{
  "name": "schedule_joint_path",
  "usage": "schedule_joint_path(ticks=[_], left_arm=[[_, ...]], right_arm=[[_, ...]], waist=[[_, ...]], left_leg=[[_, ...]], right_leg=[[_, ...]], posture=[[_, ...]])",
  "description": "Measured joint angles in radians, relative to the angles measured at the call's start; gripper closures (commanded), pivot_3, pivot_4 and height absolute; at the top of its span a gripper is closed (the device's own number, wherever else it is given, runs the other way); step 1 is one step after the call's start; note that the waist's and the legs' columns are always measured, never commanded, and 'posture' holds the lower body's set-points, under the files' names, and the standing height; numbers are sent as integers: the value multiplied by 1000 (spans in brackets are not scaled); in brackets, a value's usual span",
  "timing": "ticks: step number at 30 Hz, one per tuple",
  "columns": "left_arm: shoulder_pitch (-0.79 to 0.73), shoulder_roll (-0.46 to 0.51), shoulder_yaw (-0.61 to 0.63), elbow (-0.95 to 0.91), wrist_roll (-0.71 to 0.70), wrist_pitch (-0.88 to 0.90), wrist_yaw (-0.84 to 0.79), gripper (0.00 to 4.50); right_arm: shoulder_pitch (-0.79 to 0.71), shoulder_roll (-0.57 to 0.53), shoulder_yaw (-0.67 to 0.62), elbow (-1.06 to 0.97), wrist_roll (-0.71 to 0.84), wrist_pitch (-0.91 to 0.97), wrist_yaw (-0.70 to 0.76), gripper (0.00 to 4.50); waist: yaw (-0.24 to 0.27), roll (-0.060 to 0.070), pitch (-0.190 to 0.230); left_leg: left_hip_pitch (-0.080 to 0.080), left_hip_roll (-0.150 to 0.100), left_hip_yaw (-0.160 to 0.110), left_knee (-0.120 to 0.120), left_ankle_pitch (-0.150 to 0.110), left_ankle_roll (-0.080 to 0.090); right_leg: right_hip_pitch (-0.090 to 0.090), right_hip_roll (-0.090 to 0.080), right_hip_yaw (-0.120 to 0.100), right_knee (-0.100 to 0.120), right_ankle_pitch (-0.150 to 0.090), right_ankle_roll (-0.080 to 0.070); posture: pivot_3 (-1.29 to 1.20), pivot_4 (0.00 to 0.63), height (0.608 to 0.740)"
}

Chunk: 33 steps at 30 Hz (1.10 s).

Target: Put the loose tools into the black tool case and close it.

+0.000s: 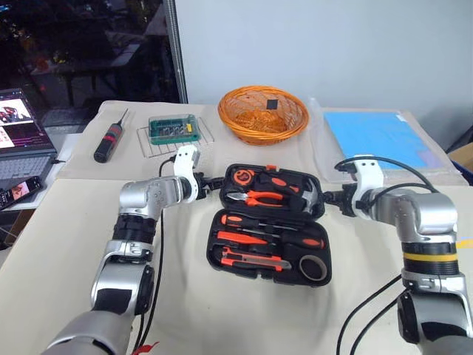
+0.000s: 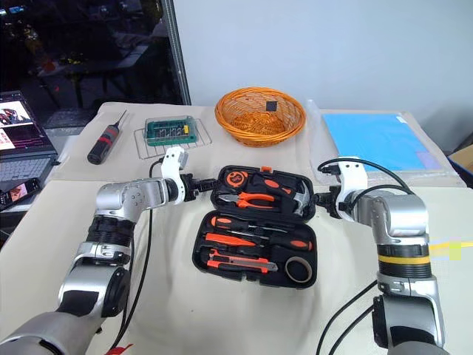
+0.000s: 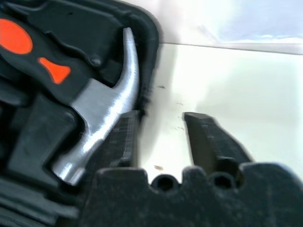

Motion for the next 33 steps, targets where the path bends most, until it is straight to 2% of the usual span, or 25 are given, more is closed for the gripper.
schedule_joint_path(ticks=[1,2,6,11,17,19,22,25,27,29,33], left_arm=[[-12,-9,-15,23,13,-21,-24,2632],[-18,-13,-17,34,21,-26,-35,2956],[-39,-19,-23,82,42,-71,-82,4427],[-60,-28,7,139,58,-93,-95,4487],[-59,-47,32,163,91,-253,-108,4487],[-55,-44,26,171,140,-407,-117,4487],[-45,-29,22,169,202,-640,-126,4487],[2,4,-3,141,272,-840,-157,4487],[70,27,-26,100,310,-963,-184,4487],[162,50,-34,12,315,-1062,-223,4487],[221,97,-41,-65,320,-1100,-272,4487]], right_arm=[[-8,1,6,17,2,-3,17,4310],[-11,1,11,22,2,-7,23,4500],[-13,14,17,50,-1,-42,36,4500],[-8,14,31,53,-3,-76,58,4500],[2,48,40,98,-61,-334,86,4500],[-25,75,37,178,-87,-509,121,4500],[-91,96,20,271,-98,-692,170,4500],[-105,96,12,274,-98,-763,210,4500],[-56,86,10,220,-98,-775,232,4500],[107,67,-19,9,-80,-792,247,4500],[270,65,-41,-191,-68,-793,256,4500]], waist=[[0,0,0],[-1,0,0],[-9,0,0],[-11,0,0],[-18,0,0],[-23,0,2],[-24,0,3],[-20,0,3],[-14,1,3],[0,1,2],[3,1,2]], left_leg=[[1,0,0,0,-1,1],[1,0,0,0,-1,2],[3,0,1,1,-5,8],[6,1,-1,1,-2,4],[-3,0,1,1,1,4],[-9,0,4,1,6,-4],[-18,0,5,-3,9,-6],[-20,0,7,-7,11,-6],[-21,0,7,-10,10,-4],[-22,0,6,-10,7,-2],[-21,-1,13,-4,1,1]], right_leg=[[2,0,0,-1,1,1],[2,-1,0,-2,1,2],[4,-2,1,-2,2,3],[3,-1,1,0,2,-1],[-7,-2,2,0,5,-1],[-14,-2,4,0,6,-2],[-26,0,3,2,8,-3],[-28,-1,0,2,8,-3],[-29,-2,-2,0,8,-3],[-30,-3,-7,-1,7,-2],[-27,-6,-13,-6,7,-1]], posture=[[0,150,740],[0,150,740],[0,150,740],[0,150,740],[0,150,740],[0,150,740],[0,150,740],[0,150,740],[0,150,740],[0,150,740],[0,150,740]])
